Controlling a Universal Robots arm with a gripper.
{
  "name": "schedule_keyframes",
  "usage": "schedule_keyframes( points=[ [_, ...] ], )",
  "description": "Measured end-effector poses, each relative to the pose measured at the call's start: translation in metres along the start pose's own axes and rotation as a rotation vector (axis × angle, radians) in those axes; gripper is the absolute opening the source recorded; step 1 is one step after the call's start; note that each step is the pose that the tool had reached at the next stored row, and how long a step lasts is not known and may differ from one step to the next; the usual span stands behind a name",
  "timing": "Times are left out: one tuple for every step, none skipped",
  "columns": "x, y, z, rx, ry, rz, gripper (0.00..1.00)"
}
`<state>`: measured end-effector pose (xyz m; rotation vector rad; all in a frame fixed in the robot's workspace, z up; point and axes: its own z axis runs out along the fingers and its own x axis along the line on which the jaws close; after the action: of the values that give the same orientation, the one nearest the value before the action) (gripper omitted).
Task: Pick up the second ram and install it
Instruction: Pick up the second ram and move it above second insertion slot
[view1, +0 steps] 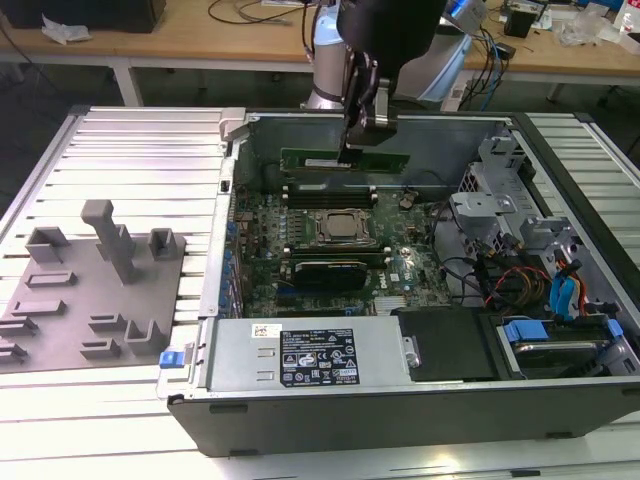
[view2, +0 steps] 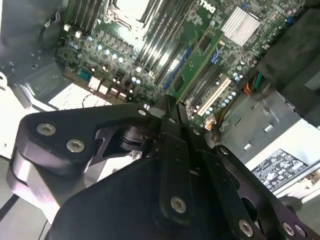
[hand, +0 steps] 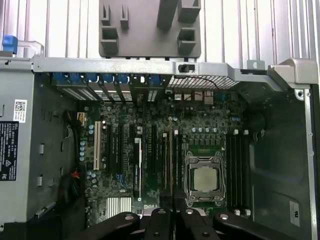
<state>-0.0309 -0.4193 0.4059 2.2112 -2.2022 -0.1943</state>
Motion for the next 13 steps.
schedule_keyframes(
  points=[
    [-0.0007, -0.0026, 0.0024, -0.0022, -0.0007, 0.000, 0.13],
    [-0.0011, -0.0041, 0.0041, -0.0033, -0.0011, 0.000, 0.13],
    [-0.0014, -0.0052, 0.0054, -0.0042, -0.0013, 0.000, 0.13],
    [-0.0022, -0.0077, 0.0084, -0.0066, -0.0013, 0.000, 0.13],
    [-0.0048, -0.0105, 0.0117, -0.0089, -0.0013, 0.001, 0.13],
    [-0.0063, -0.0120, 0.0136, -0.0097, -0.0012, 0.001, 0.13],
    [-0.0075, -0.0142, 0.0167, -0.0110, -0.0014, 0.001, 0.13],
    [-0.0080, -0.0164, 0.0197, -0.0124, -0.0015, 0.001, 0.13],
    [-0.0083, -0.0182, 0.0215, -0.0135, -0.0013, 0.001, 0.13],
    [-0.0084, -0.0200, 0.0231, -0.0143, -0.0012, 0.001, 0.13],
    [-0.0083, -0.0212, 0.0243, -0.0146, -0.0013, 0.001, 0.13],
    [-0.0083, -0.0220, 0.0251, -0.0148, -0.0014, 0.001, 0.13],
    [-0.0084, -0.0234, 0.0264, -0.0151, -0.0014, 0.001, 0.13]
  ],
)
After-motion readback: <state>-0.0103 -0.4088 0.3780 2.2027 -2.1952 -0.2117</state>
